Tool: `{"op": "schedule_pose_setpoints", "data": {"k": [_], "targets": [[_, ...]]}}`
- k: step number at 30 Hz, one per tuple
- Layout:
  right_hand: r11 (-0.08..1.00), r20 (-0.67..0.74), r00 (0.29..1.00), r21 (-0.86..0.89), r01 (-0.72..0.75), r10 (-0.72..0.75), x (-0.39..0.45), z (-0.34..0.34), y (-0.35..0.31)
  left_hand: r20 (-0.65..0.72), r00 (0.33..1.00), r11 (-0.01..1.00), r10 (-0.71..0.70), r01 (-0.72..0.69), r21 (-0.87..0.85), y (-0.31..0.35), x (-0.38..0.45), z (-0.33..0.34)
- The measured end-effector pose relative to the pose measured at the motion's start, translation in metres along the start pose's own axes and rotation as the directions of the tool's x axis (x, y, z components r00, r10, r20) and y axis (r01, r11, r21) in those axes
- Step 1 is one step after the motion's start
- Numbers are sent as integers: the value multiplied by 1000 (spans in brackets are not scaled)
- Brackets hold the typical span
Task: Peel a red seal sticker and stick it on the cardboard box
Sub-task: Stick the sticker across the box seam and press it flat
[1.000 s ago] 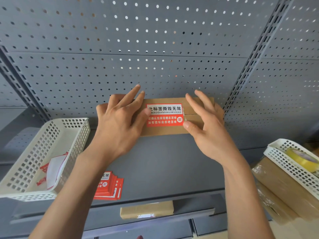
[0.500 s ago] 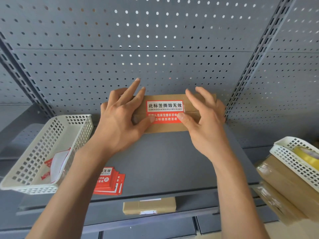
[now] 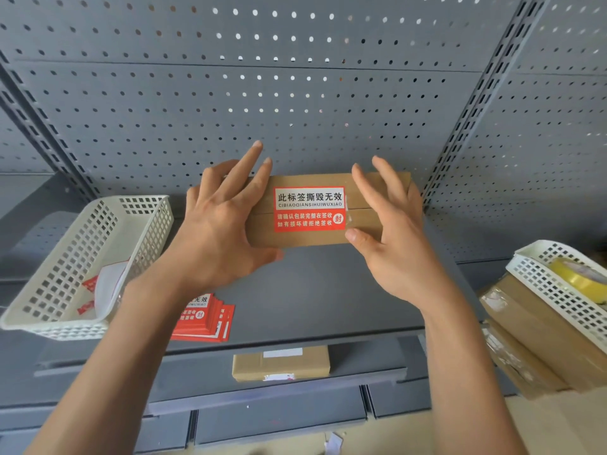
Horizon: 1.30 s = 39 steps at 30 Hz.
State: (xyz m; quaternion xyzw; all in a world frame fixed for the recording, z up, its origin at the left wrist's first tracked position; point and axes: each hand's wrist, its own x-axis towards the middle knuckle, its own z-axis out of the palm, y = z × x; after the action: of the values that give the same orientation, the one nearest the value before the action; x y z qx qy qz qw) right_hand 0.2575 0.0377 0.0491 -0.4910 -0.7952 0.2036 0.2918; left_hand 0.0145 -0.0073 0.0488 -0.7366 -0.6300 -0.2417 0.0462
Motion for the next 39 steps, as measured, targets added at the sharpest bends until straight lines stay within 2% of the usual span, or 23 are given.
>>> {"op": "schedule_pose_setpoints", "data": {"k": [7, 10, 16, 25, 36, 39], "targets": [[987, 25, 1000, 158, 13, -18, -36, 14, 13, -41, 993, 994, 107, -106, 19, -3, -38, 20], [971, 25, 1000, 241, -4, -2, -54, 24, 17, -65, 994, 996, 90, -92, -23, -2, -55, 32], [958, 0, 1000, 285, -17, 18, -75, 42, 36, -71, 995, 996, 67, -71, -61, 11, -79, 51], [963, 101, 994, 261, -69, 44, -100, 54, 61, 28, 999, 990, 20, -16, -139, 17, -103, 79], [987, 187, 982, 163, -5, -26, -104, 49, 76, 32, 998, 972, -47, 54, -229, 17, -108, 84], [995, 227, 972, 92, 39, -59, -103, 35, 82, 68, 993, 953, -100, 115, -282, 20, -102, 75]]}}
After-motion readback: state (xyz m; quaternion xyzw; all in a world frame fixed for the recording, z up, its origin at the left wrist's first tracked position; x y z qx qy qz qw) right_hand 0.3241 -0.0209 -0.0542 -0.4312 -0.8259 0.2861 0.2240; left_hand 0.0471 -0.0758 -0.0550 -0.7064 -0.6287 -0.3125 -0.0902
